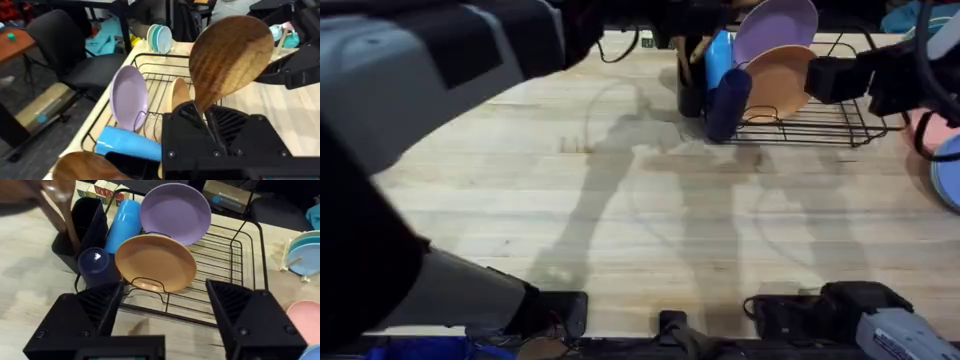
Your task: Pick up the spoon on the table one by one and put them onto the rack
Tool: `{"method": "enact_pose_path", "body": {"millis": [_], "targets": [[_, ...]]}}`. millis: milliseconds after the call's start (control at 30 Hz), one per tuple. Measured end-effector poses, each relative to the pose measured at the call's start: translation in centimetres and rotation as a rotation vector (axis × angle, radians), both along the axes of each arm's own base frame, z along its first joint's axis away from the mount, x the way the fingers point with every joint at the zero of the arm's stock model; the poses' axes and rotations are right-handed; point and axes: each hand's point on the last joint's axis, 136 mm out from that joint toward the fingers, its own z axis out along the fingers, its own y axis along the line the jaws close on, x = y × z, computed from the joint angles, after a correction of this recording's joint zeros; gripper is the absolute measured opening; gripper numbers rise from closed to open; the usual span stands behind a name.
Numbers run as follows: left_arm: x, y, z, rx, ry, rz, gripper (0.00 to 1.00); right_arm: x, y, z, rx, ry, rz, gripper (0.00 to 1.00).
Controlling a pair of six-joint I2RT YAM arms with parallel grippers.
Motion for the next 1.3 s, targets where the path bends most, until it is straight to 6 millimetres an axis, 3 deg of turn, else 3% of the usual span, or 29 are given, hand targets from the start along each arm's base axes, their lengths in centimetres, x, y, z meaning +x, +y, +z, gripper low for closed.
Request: {"method": "enact_pose_path", "body": {"millis": [100,267,800,1000,1033,1200,1233,1300], "targets": [[0.4,-0.5,-2.8,0.016,0.136,0.0,0.043,0.0,0.0,0.0,0.0,0.0,0.0,0.996],[0.6,0.0,-5.0,0.074,0.231,0.049,0.043,0.0,0.0,0.0,0.0,0.0,0.0,0.997],[2.3,2.5,-9.9,0.248,0.351,0.271,0.043,0.0,0.0,0.0,0.0,0.0,0.0,0.996],[2.6,2.7,-10.1,0.261,0.349,0.298,0.067,0.0,0.0,0.0,0.0,0.0,0.0,0.996],[2.7,2.8,-10.1,0.263,0.347,0.305,0.125,0.0,0.0,0.0,0.0,0.0,0.0,0.996],[2.9,3.1,-10.4,0.278,0.344,0.326,0.896,0.0,0.0,0.0,0.0,0.0,0.0,0.996],[2.9,3.1,-10.4,0.279,0.345,0.33,0.967,0.0,0.0,0.0,0.0,0.0,0.0,0.996],[3.1,3.1,-10.4,0.278,0.338,0.335,0.991,0.0,0.0,0.0,0.0,0.0,0.0,0.995]]}}
